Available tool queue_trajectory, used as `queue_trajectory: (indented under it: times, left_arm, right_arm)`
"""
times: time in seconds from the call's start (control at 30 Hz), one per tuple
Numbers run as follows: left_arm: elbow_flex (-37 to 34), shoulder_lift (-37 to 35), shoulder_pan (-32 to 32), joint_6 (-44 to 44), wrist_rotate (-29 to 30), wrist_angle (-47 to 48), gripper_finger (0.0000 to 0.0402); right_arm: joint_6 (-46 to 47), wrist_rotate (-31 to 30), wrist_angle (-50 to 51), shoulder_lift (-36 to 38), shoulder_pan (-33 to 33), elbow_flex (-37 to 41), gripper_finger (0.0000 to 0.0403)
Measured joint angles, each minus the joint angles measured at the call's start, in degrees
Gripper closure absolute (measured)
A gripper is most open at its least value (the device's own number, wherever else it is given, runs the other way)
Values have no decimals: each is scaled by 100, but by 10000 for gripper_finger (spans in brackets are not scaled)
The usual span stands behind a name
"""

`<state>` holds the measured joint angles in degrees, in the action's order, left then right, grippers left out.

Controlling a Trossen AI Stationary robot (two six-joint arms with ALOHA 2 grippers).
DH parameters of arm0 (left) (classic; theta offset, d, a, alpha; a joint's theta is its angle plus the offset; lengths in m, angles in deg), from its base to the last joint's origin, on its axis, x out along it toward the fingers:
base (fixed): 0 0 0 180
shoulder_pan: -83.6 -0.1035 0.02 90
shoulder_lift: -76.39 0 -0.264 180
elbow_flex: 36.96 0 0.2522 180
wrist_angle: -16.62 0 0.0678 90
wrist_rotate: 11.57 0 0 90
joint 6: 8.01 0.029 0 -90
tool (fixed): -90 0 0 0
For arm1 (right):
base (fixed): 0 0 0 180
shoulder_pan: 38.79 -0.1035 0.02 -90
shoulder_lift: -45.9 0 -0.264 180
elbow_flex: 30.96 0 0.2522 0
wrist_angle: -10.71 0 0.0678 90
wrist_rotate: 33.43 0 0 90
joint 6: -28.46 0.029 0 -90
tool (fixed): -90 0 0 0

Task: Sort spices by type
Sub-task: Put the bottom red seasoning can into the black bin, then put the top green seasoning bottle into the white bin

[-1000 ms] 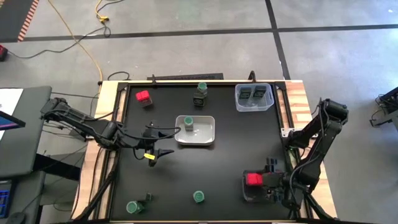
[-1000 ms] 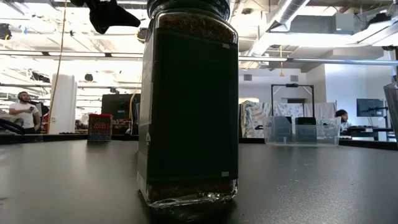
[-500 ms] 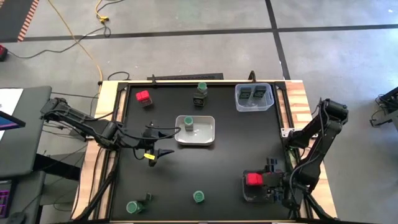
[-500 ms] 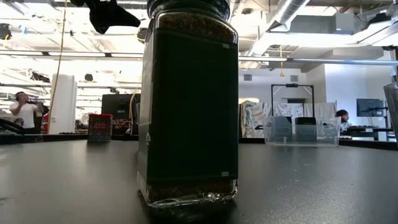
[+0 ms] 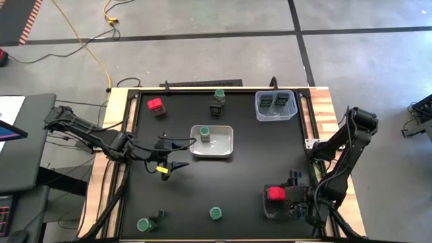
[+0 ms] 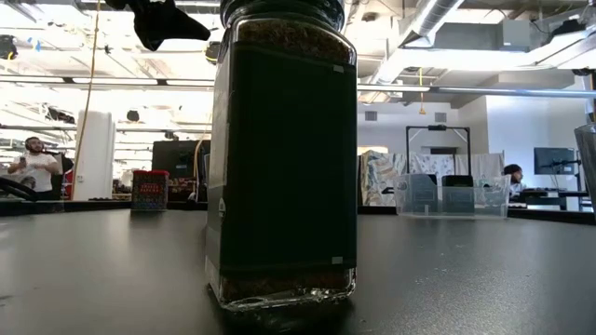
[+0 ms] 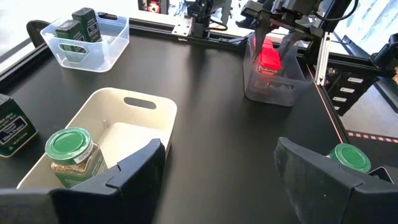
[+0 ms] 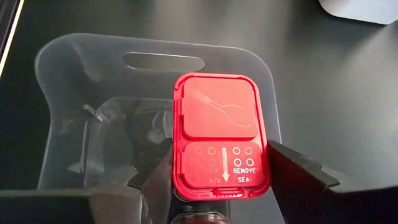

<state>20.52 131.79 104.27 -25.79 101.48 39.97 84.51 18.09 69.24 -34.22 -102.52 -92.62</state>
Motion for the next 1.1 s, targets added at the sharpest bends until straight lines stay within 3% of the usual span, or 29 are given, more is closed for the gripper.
queue_trajectory:
  times: [0.2, 0.53, 0.83, 1.1]
  left_arm:
    - [0, 0, 0, 2, 0, 2, 111]
    - [0, 0, -2, 2, 0, 5, 111]
    - [0, 0, -2, 2, 0, 15, 111]
    - [0, 0, -2, 2, 0, 15, 111]
  right_arm:
    - [-1, 0, 16, 0, 2, 0, 149]
    - [-2, -44, 107, 0, 13, 0, 98]
    - [-22, -46, 237, 0, 13, -104, 94]
    - [-48, -53, 1128, 0, 13, -620, 94]
